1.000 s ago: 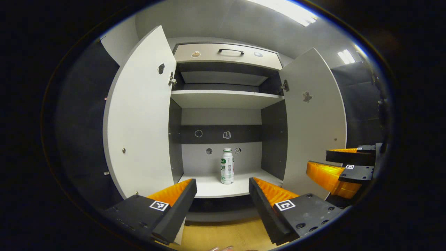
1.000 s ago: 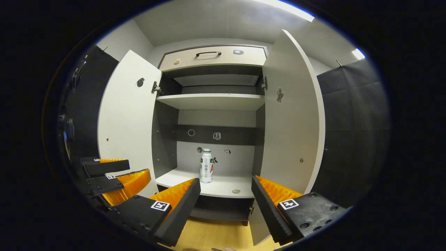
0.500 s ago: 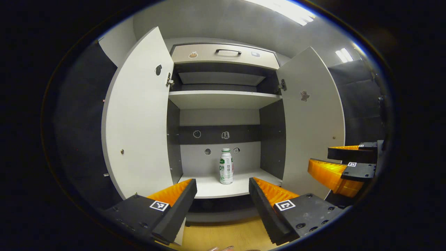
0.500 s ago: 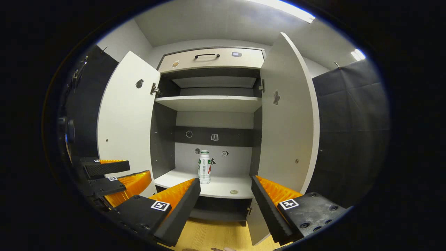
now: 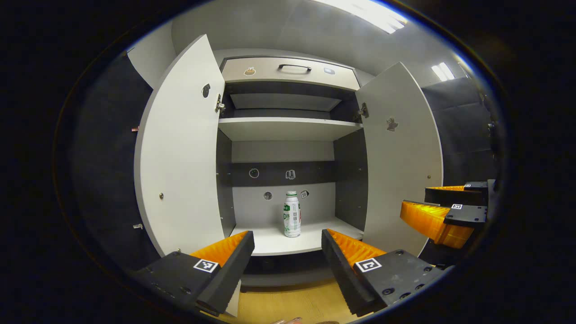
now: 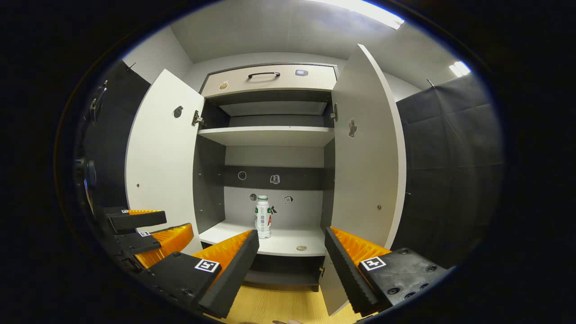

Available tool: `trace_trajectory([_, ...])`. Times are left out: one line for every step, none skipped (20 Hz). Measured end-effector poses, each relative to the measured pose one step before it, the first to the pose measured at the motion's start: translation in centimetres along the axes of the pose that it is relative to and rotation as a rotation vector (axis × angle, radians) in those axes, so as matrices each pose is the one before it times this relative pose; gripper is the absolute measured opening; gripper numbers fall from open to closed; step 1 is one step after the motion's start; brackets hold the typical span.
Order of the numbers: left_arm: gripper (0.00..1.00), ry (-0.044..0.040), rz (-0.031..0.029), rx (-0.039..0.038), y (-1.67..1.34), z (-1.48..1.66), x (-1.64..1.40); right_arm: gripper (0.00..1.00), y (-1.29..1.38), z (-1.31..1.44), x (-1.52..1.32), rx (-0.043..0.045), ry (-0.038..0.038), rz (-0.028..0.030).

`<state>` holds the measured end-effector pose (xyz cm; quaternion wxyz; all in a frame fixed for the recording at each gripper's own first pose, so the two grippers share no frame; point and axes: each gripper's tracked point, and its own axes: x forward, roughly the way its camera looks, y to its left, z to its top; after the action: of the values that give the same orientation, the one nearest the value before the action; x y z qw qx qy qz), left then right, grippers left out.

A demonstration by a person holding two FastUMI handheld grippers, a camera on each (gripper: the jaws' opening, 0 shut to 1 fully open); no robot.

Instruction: Grasp the bottle in the cabinet with the left hand and place it on the coaster, then close the right door with the right hand and the left door with the left hand.

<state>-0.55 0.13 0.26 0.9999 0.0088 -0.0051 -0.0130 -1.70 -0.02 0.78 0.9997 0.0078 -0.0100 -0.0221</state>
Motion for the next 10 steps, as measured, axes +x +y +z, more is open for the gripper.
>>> trace_trajectory([0.95,-0.00002,-0.00626,-0.00275,0.014,-0.003,-0.037,0.97,0.097,0.03,-0.159,-0.0019,0.00114,-0.00362])
trace_trajectory([0.95,-0.0009,-0.00525,-0.00059,0.095,0.085,-0.005,0.98,0.109,0.137,-0.118,-0.00159,-0.00154,-0.00303])
trace_trajectory([0.95,-0.00121,-0.00657,0.00332,0.091,-0.005,0.017,0.98,0.105,0.049,-0.057,-0.0028,0.00112,-0.00601])
trace_trajectory([0.95,0.00124,-0.00437,0.0046,0.123,0.06,0.099,0.98,0.048,0.003,-0.103,-0.00322,0.00016,-0.00911])
trace_trajectory([0.95,-0.00089,-0.00152,0.00335,0.291,-0.043,0.076,0.97,0.046,-0.041,-0.039,-0.00352,0.00238,-0.01026])
trace_trajectory([0.95,-0.00037,-0.0067,0.00078,0.028,-0.039,0.127,0.97,0.041,-0.168,-0.054,-0.00354,0.0029,-0.00952])
trace_trajectory([0.95,-0.00122,-0.01184,-0.00211,-0.053,-0.001,0.251,0.98,0.078,-0.128,-0.085,-0.00368,0.00152,-0.00644])
trace_trajectory([0.95,-0.00415,-0.01179,-0.00317,-0.073,0.064,0.34,0.98,0.061,-0.102,0.01,-0.00386,-0.00052,-0.00412])
trace_trajectory([0.95,-0.00026,-0.00713,-0.00219,-0.029,-0.13,0.445,0.98,0.014,-0.131,0.115,-0.00597,0.00005,-0.00144])
trace_trajectory([0.95,0.00421,-0.00144,0.00012,0.061,-0.089,0.526,0.98,0.035,-0.142,0.274,-0.00818,0.00061,0.00243])
